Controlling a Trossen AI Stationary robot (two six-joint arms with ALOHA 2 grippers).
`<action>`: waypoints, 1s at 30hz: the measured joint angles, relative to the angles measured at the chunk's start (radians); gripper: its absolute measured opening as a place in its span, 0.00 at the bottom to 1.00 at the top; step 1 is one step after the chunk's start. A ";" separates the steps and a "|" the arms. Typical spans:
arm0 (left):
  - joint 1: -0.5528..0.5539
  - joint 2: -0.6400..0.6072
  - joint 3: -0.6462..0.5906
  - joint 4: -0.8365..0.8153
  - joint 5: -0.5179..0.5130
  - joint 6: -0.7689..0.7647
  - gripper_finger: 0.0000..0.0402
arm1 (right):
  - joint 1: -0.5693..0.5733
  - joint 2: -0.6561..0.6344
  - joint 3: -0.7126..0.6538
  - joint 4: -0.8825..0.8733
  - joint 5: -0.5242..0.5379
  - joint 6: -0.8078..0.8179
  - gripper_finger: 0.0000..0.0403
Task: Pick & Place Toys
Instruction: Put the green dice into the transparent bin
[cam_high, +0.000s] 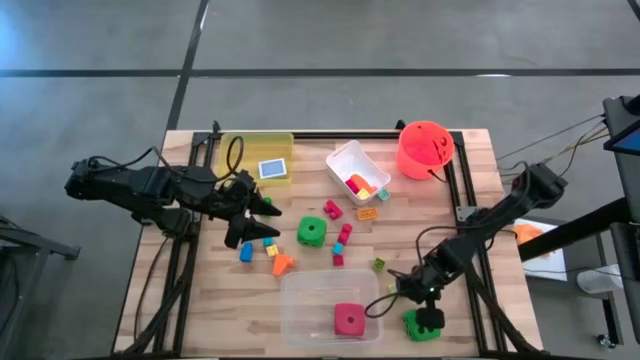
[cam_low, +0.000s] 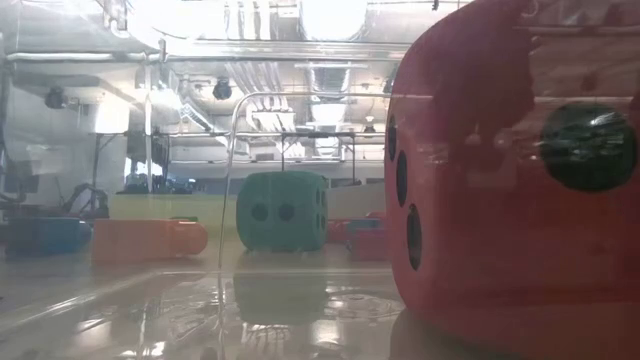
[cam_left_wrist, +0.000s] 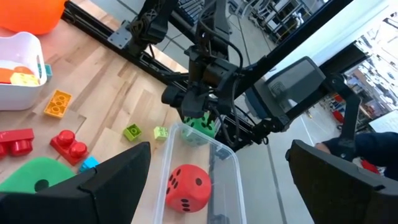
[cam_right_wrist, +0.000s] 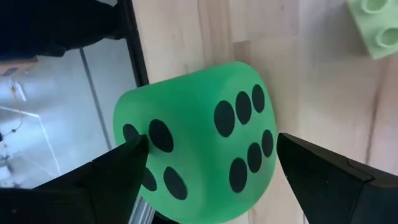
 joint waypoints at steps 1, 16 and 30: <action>0.000 0.000 0.000 0.000 0.002 -0.001 0.92 | 0.000 0.006 0.000 0.004 -0.003 -0.007 0.87; 0.000 0.000 0.000 0.000 0.006 -0.019 0.92 | 0.008 0.096 0.003 0.095 -0.059 0.006 0.87; 0.000 0.000 0.000 0.000 0.010 -0.021 0.92 | 0.011 0.094 0.002 0.091 -0.059 0.035 0.50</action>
